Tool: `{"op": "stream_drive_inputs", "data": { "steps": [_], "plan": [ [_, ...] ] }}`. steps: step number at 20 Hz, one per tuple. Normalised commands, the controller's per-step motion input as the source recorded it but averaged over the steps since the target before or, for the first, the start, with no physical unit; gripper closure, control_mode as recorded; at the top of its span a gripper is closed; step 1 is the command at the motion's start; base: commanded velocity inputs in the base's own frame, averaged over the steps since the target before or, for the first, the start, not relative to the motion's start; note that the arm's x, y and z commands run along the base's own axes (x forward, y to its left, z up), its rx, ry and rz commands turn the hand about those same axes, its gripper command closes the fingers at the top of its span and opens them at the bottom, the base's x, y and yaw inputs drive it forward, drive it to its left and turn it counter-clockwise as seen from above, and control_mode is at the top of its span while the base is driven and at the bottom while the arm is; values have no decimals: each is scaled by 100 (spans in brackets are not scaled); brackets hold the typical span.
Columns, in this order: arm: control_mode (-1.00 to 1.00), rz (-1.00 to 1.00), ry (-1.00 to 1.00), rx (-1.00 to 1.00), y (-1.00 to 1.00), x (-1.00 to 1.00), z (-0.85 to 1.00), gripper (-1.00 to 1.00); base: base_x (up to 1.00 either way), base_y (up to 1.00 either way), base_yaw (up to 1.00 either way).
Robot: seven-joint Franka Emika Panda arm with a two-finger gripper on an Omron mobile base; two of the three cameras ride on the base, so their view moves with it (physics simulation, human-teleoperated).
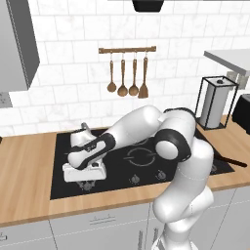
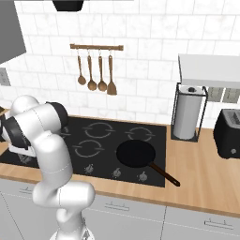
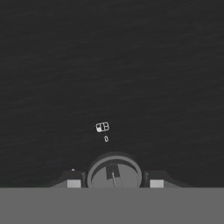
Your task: Pick the kettle from the counter and place it on a stove burner. Then turn the burner on.
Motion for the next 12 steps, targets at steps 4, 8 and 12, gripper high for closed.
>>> {"op": "stream_drive_inputs", "data": {
  "steps": [4,8,12],
  "plan": [
    [-100,0,0,0,0,-7,0,100,0,0,0],
    [-100,0,0,0,0,-6,-1,100,0,0,0],
    [-100,14,0,0,0,-23,-1,100,0,0,0]
  ]
}}
